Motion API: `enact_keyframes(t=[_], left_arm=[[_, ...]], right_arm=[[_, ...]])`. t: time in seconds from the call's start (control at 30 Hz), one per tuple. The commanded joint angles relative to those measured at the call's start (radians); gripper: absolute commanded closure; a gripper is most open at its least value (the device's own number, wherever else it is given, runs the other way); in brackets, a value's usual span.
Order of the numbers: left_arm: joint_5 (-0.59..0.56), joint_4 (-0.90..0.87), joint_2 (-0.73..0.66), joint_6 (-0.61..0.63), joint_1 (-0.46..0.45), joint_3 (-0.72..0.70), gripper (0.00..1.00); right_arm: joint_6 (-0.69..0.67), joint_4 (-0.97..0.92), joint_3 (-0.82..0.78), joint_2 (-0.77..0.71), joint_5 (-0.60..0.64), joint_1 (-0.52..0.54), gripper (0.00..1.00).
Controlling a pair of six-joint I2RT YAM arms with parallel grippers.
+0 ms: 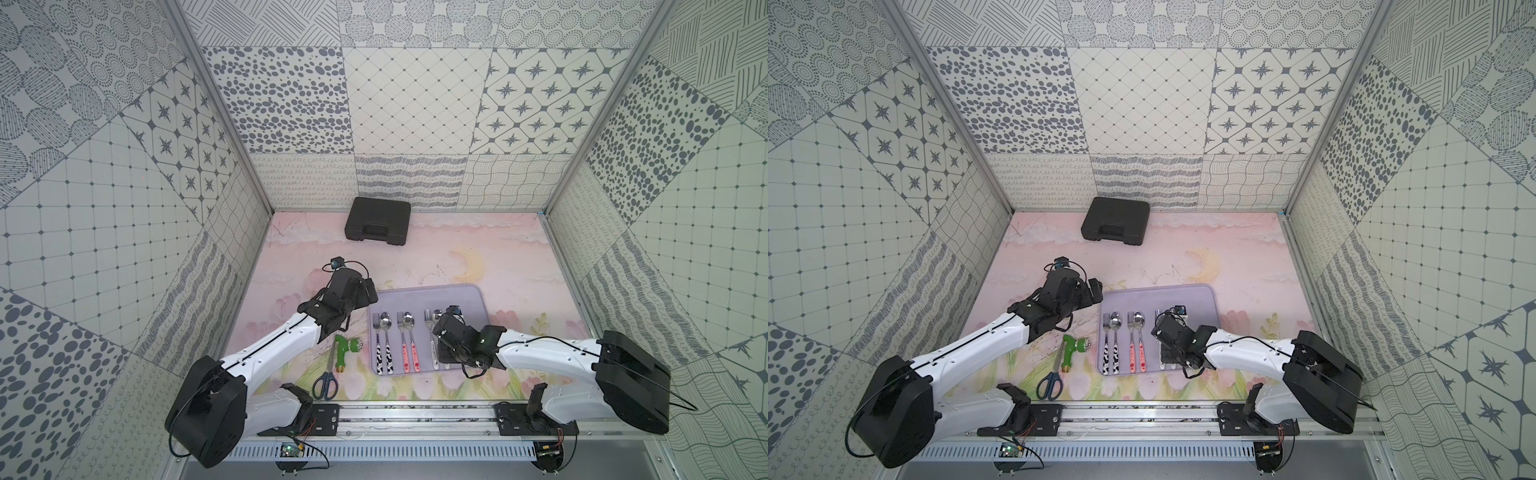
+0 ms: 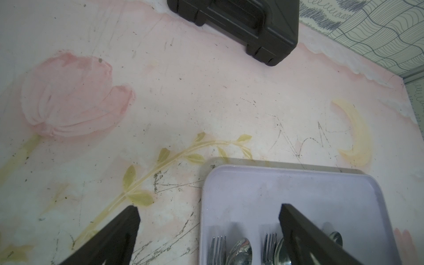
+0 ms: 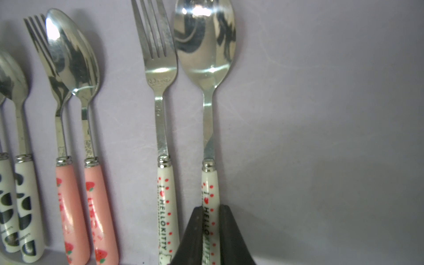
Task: Set the spoon and fork side by side
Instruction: Place the spoon on the tray.
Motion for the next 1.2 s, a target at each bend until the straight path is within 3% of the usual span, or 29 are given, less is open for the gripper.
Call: enact_keyframes(t=[0.0, 0.43, 0.73, 1.03, 1.17], left_arm=[[-0.007, -0.011, -0.002, 0.016, 0.004, -0.006, 0.01], [-0.01, -0.011, -0.005, 0.017, 0.005, -0.006, 0.0], [-0.013, -0.014, -0.013, 0.016, 0.005, -0.008, 0.0], [-0.067, -0.011, -0.074, 0.025, 0.005, -0.033, 0.0], [-0.149, -0.001, -0.129, 0.04, 0.005, -0.06, 0.0]], right_arm=[[0.012, -0.031, -0.026, 0.016, -0.037, 0.013, 0.85], [-0.007, -0.104, 0.02, -0.045, 0.008, 0.012, 0.63], [-0.085, -0.209, 0.075, -0.142, 0.067, -0.028, 0.38], [-0.298, -0.233, 0.135, -0.254, 0.131, -0.226, 0.06], [-0.41, -0.199, 0.156, -0.271, 0.176, -0.361, 0.03]])
